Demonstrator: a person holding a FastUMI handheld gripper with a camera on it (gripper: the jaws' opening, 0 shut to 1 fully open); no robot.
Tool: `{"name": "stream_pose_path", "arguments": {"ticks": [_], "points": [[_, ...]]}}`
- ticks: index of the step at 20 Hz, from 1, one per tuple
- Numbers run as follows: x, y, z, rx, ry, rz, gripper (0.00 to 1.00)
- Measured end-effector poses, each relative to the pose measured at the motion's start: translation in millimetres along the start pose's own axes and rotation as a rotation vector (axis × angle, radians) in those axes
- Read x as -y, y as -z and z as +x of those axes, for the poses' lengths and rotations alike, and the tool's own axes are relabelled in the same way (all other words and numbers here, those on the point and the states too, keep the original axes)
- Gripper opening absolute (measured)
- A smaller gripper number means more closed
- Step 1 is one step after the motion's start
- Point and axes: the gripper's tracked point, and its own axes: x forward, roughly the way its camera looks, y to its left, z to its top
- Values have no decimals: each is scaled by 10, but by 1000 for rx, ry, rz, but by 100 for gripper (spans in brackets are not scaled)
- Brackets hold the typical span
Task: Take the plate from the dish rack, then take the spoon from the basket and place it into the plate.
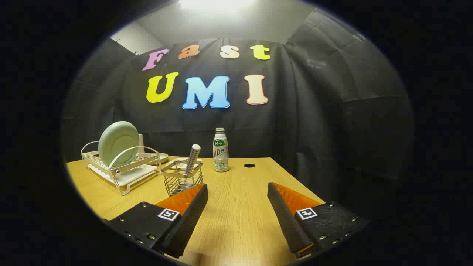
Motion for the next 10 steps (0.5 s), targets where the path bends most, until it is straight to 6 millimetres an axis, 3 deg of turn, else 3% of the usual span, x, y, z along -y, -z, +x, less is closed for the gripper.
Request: {"name": "stream_pose_path", "arguments": {"ticks": [6, 10], "points": [[111, -86, 517, 18, 23, 52, 99], [352, -404, 748, 64, 94, 46, 99]]}}
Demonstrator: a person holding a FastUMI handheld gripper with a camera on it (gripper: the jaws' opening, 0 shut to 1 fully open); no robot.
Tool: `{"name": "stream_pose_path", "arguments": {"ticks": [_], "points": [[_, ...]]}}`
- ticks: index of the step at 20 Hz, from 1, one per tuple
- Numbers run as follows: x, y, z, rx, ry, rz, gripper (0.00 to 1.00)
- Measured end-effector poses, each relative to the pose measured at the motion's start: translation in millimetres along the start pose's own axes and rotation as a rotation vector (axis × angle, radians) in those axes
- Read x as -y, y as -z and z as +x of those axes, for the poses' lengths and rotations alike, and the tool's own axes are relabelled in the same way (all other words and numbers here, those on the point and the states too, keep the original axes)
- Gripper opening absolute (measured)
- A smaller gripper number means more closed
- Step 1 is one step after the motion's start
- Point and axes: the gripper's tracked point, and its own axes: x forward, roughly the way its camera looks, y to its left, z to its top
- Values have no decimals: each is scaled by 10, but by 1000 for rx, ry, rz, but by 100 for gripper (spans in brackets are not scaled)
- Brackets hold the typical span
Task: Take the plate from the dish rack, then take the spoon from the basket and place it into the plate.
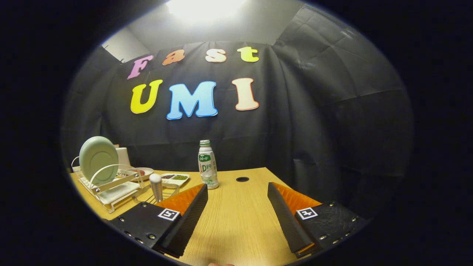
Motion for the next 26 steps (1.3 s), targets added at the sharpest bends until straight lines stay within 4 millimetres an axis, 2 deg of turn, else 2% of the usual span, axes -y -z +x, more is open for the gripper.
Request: {"name": "stream_pose_path", "arguments": {"ticks": [3, 6, 9, 12, 15, 18, 21, 26], "points": [[226, -391, -86, 19, 70, -65, 99], [381, -712, -373, 17, 136, -117, 99], [385, -946, -725, 7, 165, -126, 99], [242, -1112, -1035, -19, 173, -101, 99], [-93, -1331, -1251, -31, 140, -100, 99], [-567, -1549, -1354, -22, 85, -98, 99], [-1105, -1696, -1338, -22, 44, -87, 99], [-2020, -1859, -1120, -38, 7, -64, 99]]}}
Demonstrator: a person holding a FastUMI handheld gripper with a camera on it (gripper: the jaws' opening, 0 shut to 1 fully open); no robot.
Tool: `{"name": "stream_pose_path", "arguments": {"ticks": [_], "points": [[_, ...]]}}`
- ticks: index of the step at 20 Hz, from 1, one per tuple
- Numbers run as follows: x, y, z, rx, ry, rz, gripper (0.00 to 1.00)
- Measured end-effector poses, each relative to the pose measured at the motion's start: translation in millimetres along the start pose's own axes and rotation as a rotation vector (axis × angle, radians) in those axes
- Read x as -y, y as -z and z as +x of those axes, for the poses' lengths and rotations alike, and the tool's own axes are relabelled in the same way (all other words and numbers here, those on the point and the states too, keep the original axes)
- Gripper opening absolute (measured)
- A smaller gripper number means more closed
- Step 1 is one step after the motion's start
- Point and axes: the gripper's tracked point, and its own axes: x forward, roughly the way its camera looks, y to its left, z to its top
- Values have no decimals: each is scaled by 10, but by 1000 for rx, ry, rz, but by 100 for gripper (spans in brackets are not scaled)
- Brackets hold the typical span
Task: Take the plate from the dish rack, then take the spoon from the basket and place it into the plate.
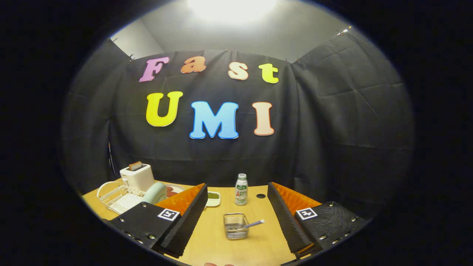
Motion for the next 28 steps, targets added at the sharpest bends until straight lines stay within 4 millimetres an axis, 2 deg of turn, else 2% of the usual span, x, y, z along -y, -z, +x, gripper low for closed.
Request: {"name": "stream_pose_path", "arguments": {"ticks": [5, 7, 14, 21, 24, 27, 28], "points": [[-865, -19, 303, -41, -34, 47, 99], [-1163, 56, 425, -67, -50, 55, 99], [-1846, 544, 901, -208, -79, 82, 99], [-2220, 1183, 1256, -407, -120, 139, 99], [-2263, 1471, 1323, -515, -115, 138, 99], [-2328, 1579, 1387, -558, -118, 139, 99], [-2347, 1604, 1395, -565, -122, 143, 86]]}}
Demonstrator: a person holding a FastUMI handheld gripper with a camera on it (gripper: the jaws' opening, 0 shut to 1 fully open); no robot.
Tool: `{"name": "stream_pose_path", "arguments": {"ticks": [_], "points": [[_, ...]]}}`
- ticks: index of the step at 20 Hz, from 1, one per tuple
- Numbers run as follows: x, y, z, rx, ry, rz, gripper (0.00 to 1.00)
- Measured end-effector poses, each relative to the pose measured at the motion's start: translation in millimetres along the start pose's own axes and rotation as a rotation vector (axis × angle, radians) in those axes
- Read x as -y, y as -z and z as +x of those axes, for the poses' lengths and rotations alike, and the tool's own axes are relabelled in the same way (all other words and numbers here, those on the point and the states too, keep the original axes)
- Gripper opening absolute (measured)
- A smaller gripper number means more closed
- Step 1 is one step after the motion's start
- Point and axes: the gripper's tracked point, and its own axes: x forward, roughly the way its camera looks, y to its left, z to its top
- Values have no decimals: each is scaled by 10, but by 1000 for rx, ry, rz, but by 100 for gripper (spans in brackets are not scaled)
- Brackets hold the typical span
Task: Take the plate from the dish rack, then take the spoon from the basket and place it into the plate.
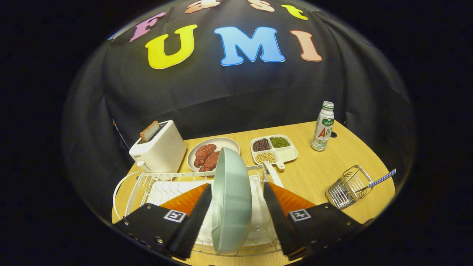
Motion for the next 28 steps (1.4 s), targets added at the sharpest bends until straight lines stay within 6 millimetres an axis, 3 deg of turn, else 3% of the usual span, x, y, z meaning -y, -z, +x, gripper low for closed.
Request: {"name": "stream_pose_path", "arguments": {"ticks": [2, 3, 4, 5, 6, 8, 10, 14, 19, 28], "points": [[-38, 42, 32, -21, -12, 11, 69], [-54, 46, 14, -31, -18, 16, 68], [-84, 27, 3, -28, -25, 17, 52], [-72, 80, 121, -41, -17, 18, 36], [-49, 91, 27, -49, 3, 14, 38], [15, 117, 60, -65, 48, 6, 34], [71, 119, -36, -83, 98, -18, 32], [57, 58, -31, -76, 159, -37, 29], [8, -173, -153, -18, 263, -129, 28], [-82, -176, -248, -35, 372, -273, 28]]}}
